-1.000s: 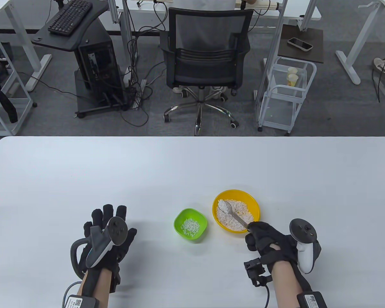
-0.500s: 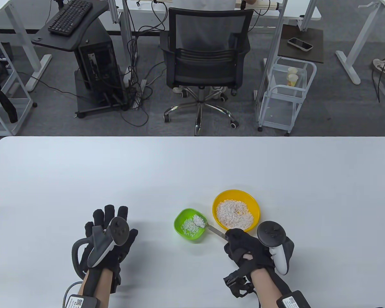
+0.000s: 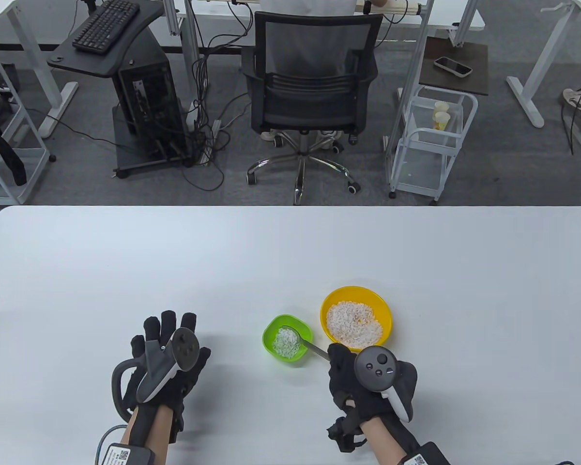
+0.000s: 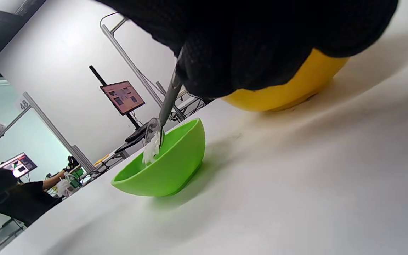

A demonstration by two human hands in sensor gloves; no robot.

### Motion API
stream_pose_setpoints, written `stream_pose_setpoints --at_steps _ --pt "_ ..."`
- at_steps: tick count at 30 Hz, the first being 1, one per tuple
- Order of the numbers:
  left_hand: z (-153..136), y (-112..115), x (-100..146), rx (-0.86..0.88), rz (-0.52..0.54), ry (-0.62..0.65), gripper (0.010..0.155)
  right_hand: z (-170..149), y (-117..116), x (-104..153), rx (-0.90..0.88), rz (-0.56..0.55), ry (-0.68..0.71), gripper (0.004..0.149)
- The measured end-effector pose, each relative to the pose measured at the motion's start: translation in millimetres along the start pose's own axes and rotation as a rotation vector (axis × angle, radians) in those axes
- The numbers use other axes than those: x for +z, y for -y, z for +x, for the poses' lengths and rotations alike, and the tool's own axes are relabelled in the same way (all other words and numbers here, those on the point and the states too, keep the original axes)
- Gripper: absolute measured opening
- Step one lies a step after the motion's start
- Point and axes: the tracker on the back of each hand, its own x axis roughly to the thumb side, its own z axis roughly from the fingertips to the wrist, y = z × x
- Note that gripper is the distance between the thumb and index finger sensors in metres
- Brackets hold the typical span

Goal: Scoop rice into small dish

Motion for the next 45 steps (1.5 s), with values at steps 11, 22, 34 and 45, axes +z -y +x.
stream_pose_setpoints --at_steps 11,22,34,45 --pt "0.1 -0.1 0.0 -0.016 -0.016 -0.01 0.075 30.0 -7.3 12.7 0.522 -0.19 0.287 0.043" --pt "-0.1 -3.3 2.8 0.003 -0.006 0.001 0.075 -21.5 57.0 -5.9 0.47 -0.324 -0.026 0.043" --pt "-1.6 -4.3 2.1 0.007 -0.012 0.0 0.075 -40.4 62.0 -16.9 0.595 -0.21 -0.18 0.043" --pt "-2.0 -4.9 1.6 0.012 -0.008 0.0 0.075 -63.2 62.4 -18.4 0.063 -0.088 -0.3 0.044"
